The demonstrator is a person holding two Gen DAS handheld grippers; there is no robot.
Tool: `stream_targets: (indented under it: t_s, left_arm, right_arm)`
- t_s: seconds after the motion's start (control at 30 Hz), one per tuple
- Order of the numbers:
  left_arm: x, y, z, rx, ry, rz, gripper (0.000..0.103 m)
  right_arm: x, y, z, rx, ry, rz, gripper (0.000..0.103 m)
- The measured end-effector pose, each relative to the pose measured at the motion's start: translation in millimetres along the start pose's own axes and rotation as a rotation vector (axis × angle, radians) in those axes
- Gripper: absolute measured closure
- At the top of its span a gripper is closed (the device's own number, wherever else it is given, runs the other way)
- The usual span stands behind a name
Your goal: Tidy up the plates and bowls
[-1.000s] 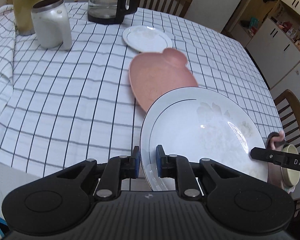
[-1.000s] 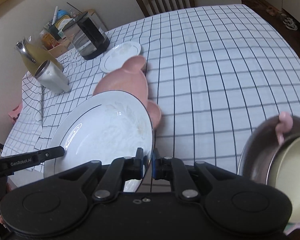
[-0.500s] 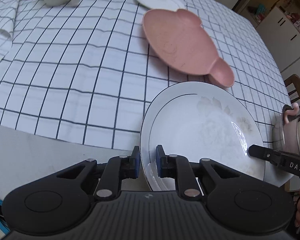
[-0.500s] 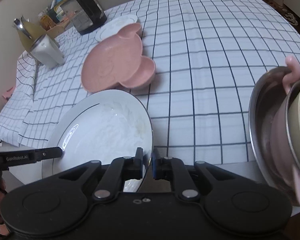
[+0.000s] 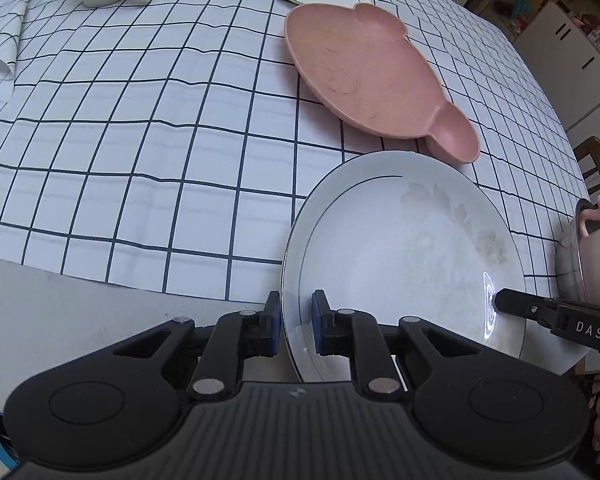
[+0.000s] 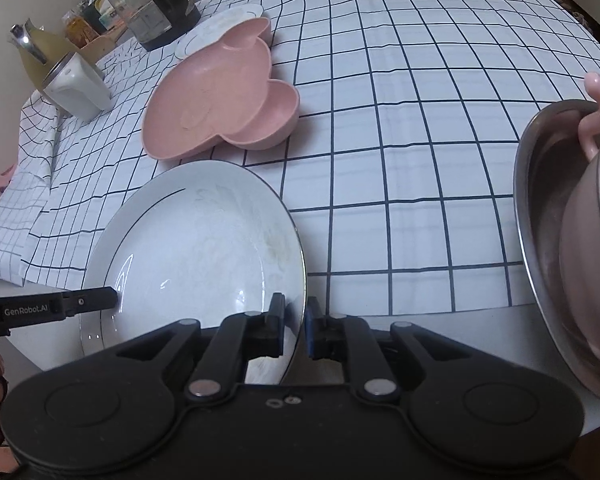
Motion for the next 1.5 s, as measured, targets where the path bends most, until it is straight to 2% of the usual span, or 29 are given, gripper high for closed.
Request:
stream_targets:
  t_s: [0.07, 0.17, 0.3, 0.6, 0.7, 0.73, 0.8, 0.83, 0.87, 0.93, 1.03, 1.1, 1.17, 1.37, 1.5]
  left_arm:
    - [-0.3, -0.7, 0.5, -0.007, 0.004, 0.006, 0.089]
    - [-1.0, -2.3, 0.2, -0.002, 0.001, 0.014, 0.088]
    - [-1.5, -3.8, -5.1, 0.014, -0.007, 0.018, 0.088]
    - [-1.4, -18.3, -32.7, 0.084, -0.027, 0.052, 0.088]
    - [3.1, -30.5, -42.8, 0.122, -0.030, 0.070, 0.082]
    - [5.0, -35.4, -45.9, 0.135, -0.031, 0.075, 0.076]
    - [7.6, -46.3, -51.7, 0.162, -0.040, 0.079, 0.062]
    - [8.7, -52.4, -54.7, 0.178, -0.044, 0.076, 0.048]
    - [9.4, -59.1, -58.2, 0.198, -0.047, 0.070, 0.040]
    - [12.0, -74.1, -63.0, 0.223, -0.049, 0.067, 0.038]
    - [14.0, -99.5, -67.9, 0.243, -0.063, 0.064, 0.038]
    - [14.8, -117.9, -71.5, 0.260, -0.076, 0.063, 0.038]
    - [15.7, -137.2, -75.0, 0.277, -0.091, 0.064, 0.038]
    - [16.8, -196.0, -76.7, 0.307, -0.125, 0.058, 0.038]
    - [14.0, -232.0, -71.6, 0.315, -0.166, 0.045, 0.038]
  right_arm:
    - [-0.4, -1.4, 0.7, -0.008, 0.003, 0.003, 0.090]
    - [-1.7, -3.7, -1.6, -0.006, 0.029, -0.014, 0.082]
    - [-1.7, -8.2, -6.1, -0.003, 0.043, -0.028, 0.080]
    - [-7.7, -32.5, -33.5, 0.067, 0.035, -0.058, 0.067]
    - [-11.3, -45.6, -43.2, 0.091, 0.031, -0.071, 0.065]
    - [-12.6, -50.6, -46.6, 0.101, 0.033, -0.077, 0.063]
    - [-15.2, -61.7, -53.5, 0.125, 0.037, -0.089, 0.058]
    - [-16.3, -68.0, -56.4, 0.133, 0.039, -0.094, 0.056]
    - [-17.6, -74.3, -59.3, 0.142, 0.040, -0.100, 0.054]
    - [-21.2, -87.9, -65.2, 0.159, 0.041, -0.120, 0.051]
    - [-27.9, -110.1, -71.5, 0.182, 0.047, -0.155, 0.037]
    - [-32.8, -126.6, -73.7, 0.198, 0.064, -0.184, 0.033]
    - [-36.9, -145.0, -74.4, 0.206, 0.074, -0.209, 0.025]
    - [-46.4, -204.2, -68.9, 0.225, 0.096, -0.258, 0.018]
    - [-50.6, -241.6, -57.3, 0.221, 0.123, -0.287, 0.016]
Point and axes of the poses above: each gripper's, at about its wrist camera, not at the fingertips, and z roughly the way its jaws point, x to its right, y to its underside, the point moved 8 cm from there along z, roughly the way its jaws point, and after that the axes turned 10 degrees about -x, right-handed, at the moved point
